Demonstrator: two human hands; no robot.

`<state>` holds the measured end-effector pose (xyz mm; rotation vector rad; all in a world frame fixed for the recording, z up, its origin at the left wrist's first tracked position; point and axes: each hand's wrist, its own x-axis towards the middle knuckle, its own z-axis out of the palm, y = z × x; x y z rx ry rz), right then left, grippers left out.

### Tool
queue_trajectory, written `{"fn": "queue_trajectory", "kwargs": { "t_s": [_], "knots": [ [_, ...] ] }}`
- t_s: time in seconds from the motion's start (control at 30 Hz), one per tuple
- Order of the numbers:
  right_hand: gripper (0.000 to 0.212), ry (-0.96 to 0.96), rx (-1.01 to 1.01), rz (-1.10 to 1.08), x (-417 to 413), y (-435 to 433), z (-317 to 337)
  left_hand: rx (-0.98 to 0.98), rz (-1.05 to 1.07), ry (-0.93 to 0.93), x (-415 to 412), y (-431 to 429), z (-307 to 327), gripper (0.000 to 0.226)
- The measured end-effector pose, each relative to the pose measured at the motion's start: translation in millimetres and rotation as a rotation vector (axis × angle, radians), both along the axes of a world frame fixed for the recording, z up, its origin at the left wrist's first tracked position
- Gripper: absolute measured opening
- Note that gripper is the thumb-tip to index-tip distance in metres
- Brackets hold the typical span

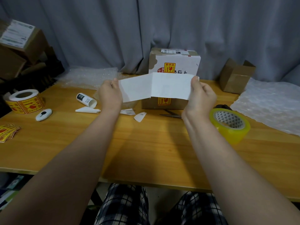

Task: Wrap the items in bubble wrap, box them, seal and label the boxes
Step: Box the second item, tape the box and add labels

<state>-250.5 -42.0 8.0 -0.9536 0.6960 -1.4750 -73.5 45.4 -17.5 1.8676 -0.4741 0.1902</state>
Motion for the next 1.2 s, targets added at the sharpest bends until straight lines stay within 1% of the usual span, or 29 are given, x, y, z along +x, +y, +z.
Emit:
{"fn": "queue_trajectory", "kwargs": {
  "t_s": [0.1,0.2,0.23,0.33,0.4,0.43,0.5,0.53,0.57,0.6,0.63,0.67,0.7,0.73,0.77,0.83,0.87,0.93,1.0,1.07,1.13,1.2],
  "knots": [
    [0.033,-0.031,0.018,-0.026,1.4,3.6,0.2,-0.001,0.017,0.022,6.9,4.5,-0.7,0.035],
    [0.031,-0.11,0.078,-0.131,-4.5,-3.2,4.2,-0.047,0.095,0.058,19.6,20.2,-3.0,0.041],
    [0.031,-0.087,0.069,-0.136,-5.8,-6.2,5.3,-0.048,0.126,0.047,22.0,25.8,-3.3,0.04],
    [0.03,0.074,-0.004,-0.053,1.1,-2.7,3.0,-0.055,0.09,-0.089,21.0,31.2,-0.2,0.027],
    [0.028,0.158,-0.073,0.012,9.8,5.3,-0.8,0.004,0.026,-0.275,19.4,31.6,5.6,0.026],
    [0.027,0.182,-0.105,0.037,12.9,9.4,-1.8,0.07,0.01,-0.407,20.5,33.2,8.8,0.026],
    [0.025,0.196,-0.124,0.091,16.3,15.6,-3.3,0.27,0.021,-0.697,23.5,38.3,12.2,0.022],
    [0.024,0.2,-0.119,0.116,17.4,18.0,-4.4,0.37,0.022,-0.798,24.8,40.8,11.2,0.019],
    [0.023,0.21,-0.114,0.138,19.0,19.2,-6.8,0.475,-0.008,-0.836,22.9,42.7,9.5,0.017],
    [0.023,0.226,-0.111,0.157,20.2,21.2,-8.9,0.606,-0.061,-0.815,20.2,43.2,5.3,0.017],
    [0.024,0.243,-0.113,0.168,22.0,22.2,-11.3,0.743,-0.123,-0.76,16.4,42.5,-0.2,0.024],
    [0.025,0.256,-0.119,0.171,23.3,24.0,-12.7,0.862,-0.171,-0.697,13.1,41.9,-5.2,0.035],
    [0.026,0.263,-0.121,0.167,24.6,24.7,-14.1,0.915,-0.203,-0.645,10.3,40.9,-8.8,0.047],
    [0.027,0.263,-0.113,0.161,25.6,24.9,-14.8,0.87,-0.222,-0.623,4.8,40.6,-8.5,0.056],
    [0.027,0.253,-0.099,0.157,26.3,24.7,-14.9,0.747,-0.242,-0.628,-2.0,40.3,-5.1,0.061],
    [0.028,0.224,-0.06,0.152,27.8,23.3,-14.4,0.483,-0.321,-0.758,-19.7,36.4,4.6,0.063],
    [0.029,0.211,-0.037,0.151,28.9,22.6,-14.0,0.417,-0.38,-0.843,-29.4,33.6,9.9,0.064],
    [0.03,0.187,0.019,0.153,31.6,21.4,-12.8,0.41,-0.462,-1.014,-43.8,25.7,14.7,0.067],
    [0.026,0.154,0.078,0.17,32.8,21.4,-9.7,0.43,-0.453,-1.132,-51.6,16.8,13.7,0.065],
    [0.022,0.139,0.11,0.181,31.9,21.5,-6.5,0.412,-0.381,-1.209,-57.8,7.5,10.2,0.053],
    [0.021,0.13,0.133,0.2,30.2,20.8,-4.7,0.392,-0.261,-1.293,-64.4,-1.1,8.9,0.037],
    [0.021,0.133,0.167,0.229,28.3,20.4,-2.0,0.384,-0.178,-1.34,-69.6,-7.7,9.9,0.023]
  ]
}}
